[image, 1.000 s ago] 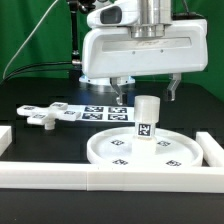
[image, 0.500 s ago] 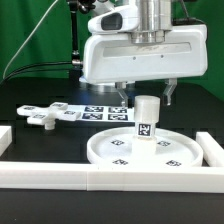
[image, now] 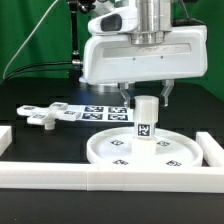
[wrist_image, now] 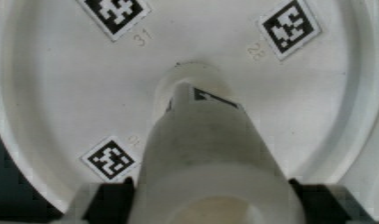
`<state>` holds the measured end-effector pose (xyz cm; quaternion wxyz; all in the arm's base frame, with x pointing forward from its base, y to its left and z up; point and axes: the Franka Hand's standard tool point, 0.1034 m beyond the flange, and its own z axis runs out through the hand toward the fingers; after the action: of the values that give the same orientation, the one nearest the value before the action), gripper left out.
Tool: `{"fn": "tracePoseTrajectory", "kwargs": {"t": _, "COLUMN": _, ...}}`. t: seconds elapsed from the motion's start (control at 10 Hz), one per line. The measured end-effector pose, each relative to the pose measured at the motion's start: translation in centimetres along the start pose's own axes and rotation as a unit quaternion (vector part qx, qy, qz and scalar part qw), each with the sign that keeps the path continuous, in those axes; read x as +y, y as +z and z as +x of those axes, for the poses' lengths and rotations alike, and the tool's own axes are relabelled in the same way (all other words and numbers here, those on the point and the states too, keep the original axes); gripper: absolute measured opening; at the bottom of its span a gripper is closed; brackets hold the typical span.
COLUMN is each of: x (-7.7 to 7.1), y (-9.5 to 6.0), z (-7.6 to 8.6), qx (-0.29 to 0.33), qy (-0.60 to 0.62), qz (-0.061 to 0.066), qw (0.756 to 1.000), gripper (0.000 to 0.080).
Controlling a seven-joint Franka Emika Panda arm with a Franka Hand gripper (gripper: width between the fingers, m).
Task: Assemble round table
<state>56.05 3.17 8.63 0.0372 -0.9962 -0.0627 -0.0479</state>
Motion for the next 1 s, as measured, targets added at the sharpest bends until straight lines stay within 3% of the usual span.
{"fn": "tracePoseTrajectory", "kwargs": {"t": 0.4, "x": -0.25, "y": 0.08, "z": 0.04, "qx": 0.015, "qy": 0.167, "qz": 0.009, "qw": 0.986, "gripper": 0.0407}}
{"fn": "tracePoseTrajectory", "kwargs": {"t": 0.8, "x": 0.10, "y": 0.06, "z": -0.05, "qx": 0.019, "qy": 0.358, "qz": 0.021, "qw": 0.933, "gripper": 0.0407}}
{"fn": "tracePoseTrajectory", "kwargs": {"t": 1.0, "x": 0.20, "y": 0.06, "z": -0.04, "qx": 0.016, "qy": 0.458, "qz": 0.029, "qw": 0.888, "gripper": 0.0407}}
